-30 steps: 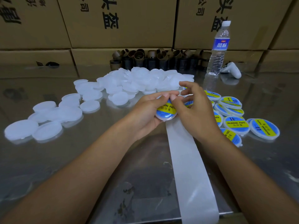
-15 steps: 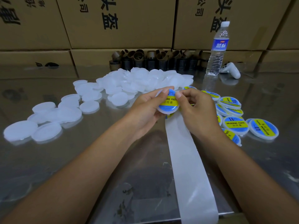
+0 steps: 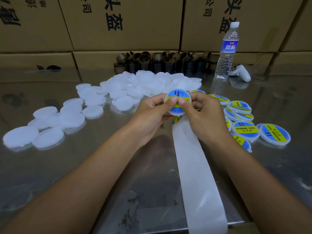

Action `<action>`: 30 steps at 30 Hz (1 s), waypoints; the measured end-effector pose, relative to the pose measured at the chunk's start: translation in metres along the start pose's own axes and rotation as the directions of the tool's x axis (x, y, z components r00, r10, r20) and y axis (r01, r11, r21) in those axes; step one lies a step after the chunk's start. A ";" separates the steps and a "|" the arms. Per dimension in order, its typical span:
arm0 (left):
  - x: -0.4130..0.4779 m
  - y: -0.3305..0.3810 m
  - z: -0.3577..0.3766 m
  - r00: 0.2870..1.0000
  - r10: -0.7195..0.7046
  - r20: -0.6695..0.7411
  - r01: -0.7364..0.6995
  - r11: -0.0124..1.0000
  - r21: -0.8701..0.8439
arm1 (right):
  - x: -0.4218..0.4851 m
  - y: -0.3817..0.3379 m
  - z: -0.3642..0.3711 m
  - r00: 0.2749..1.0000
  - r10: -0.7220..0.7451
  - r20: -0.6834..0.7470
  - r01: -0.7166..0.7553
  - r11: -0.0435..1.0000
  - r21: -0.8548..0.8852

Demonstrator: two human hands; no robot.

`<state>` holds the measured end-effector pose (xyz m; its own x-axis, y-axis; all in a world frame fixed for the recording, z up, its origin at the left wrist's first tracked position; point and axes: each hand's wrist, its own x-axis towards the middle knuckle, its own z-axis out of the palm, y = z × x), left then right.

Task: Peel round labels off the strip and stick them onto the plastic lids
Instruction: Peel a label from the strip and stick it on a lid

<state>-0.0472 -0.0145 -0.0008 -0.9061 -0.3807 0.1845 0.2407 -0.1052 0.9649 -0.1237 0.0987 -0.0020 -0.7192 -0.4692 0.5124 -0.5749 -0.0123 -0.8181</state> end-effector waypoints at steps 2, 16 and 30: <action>0.000 0.000 0.001 1.000 -0.007 0.005 0.007 1.000 0.017 | 0.000 0.000 0.000 1.000 0.017 -0.017 -0.017 1.000 0.008; -0.001 -0.003 0.003 0.997 0.073 -0.021 -0.068 0.984 0.165 | 0.000 0.001 0.000 0.991 0.025 -0.132 -0.029 0.999 -0.028; 0.001 -0.001 0.002 0.992 0.050 -0.113 -0.040 0.995 0.090 | 0.000 0.003 0.000 0.999 -0.001 -0.036 0.000 1.000 -0.026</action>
<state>-0.0492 -0.0134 -0.0012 -0.8476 -0.4870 0.2105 0.2448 -0.0071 0.9695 -0.1255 0.0984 -0.0047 -0.7321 -0.4370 0.5226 -0.5850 0.0101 -0.8110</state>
